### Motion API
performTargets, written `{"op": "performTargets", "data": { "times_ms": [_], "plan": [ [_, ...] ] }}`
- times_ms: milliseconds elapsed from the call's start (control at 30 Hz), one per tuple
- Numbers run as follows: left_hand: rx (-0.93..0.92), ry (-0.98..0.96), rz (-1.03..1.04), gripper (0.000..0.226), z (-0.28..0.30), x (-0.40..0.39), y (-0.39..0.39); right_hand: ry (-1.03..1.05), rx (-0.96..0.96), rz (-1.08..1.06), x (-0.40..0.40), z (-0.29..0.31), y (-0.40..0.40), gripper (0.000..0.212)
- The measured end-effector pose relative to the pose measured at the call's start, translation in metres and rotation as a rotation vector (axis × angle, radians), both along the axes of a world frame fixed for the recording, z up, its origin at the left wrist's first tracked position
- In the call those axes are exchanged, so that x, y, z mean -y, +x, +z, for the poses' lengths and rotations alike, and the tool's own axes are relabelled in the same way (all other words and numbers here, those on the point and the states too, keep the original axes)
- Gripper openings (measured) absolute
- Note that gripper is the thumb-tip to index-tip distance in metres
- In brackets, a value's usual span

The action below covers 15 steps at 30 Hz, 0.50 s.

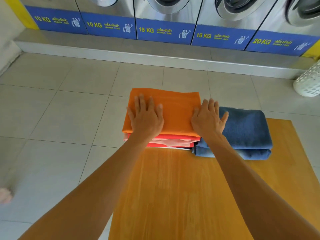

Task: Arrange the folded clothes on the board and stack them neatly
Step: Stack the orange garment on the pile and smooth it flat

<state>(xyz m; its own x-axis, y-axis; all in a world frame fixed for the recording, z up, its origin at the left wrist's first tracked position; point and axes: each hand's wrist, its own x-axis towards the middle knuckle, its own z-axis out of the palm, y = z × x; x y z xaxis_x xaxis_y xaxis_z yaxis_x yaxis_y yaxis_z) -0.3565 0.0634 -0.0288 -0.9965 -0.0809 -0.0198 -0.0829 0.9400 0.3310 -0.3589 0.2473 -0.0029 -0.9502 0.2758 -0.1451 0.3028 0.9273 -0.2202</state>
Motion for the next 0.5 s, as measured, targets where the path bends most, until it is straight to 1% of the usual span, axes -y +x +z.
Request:
{"op": "performTargets", "data": {
  "times_ms": [33,100,167,200,300,367,400,433,500],
  "plan": [
    [-0.035,0.005,-0.019,0.070,0.002,-0.005,-0.001,0.062,-0.062,0.038,0.005,0.005,0.002,0.062],
    [-0.098,-0.009,-0.198,0.064,0.002,-0.020,0.004,0.105,-0.180,0.132,0.021,0.010,0.004,0.065],
    [-0.103,-0.059,-0.352,0.062,-0.005,-0.023,0.008,0.095,-0.197,0.234,0.034,0.005,0.005,0.061],
    [-0.083,-0.076,-0.354,0.063,-0.007,-0.016,0.007,0.062,-0.166,0.262,0.036,-0.001,0.005,0.060],
    [0.003,-0.050,-0.169,0.063,-0.012,0.023,-0.006,-0.095,-0.037,0.210,0.021,-0.011,0.003,0.059],
    [0.105,-0.003,0.000,0.064,-0.008,0.046,-0.011,-0.095,-0.004,0.148,0.010,-0.006,-0.003,0.058],
    [0.126,0.021,0.067,0.064,-0.004,0.051,-0.012,-0.075,-0.016,0.127,0.010,-0.001,-0.006,0.056],
    [0.109,0.027,0.091,0.065,-0.001,0.051,-0.013,-0.044,-0.050,0.126,0.013,0.003,-0.010,0.055],
    [-0.014,0.002,0.002,0.064,0.003,0.037,-0.011,0.012,-0.125,0.195,0.029,0.005,-0.012,0.054]
  ]
}}
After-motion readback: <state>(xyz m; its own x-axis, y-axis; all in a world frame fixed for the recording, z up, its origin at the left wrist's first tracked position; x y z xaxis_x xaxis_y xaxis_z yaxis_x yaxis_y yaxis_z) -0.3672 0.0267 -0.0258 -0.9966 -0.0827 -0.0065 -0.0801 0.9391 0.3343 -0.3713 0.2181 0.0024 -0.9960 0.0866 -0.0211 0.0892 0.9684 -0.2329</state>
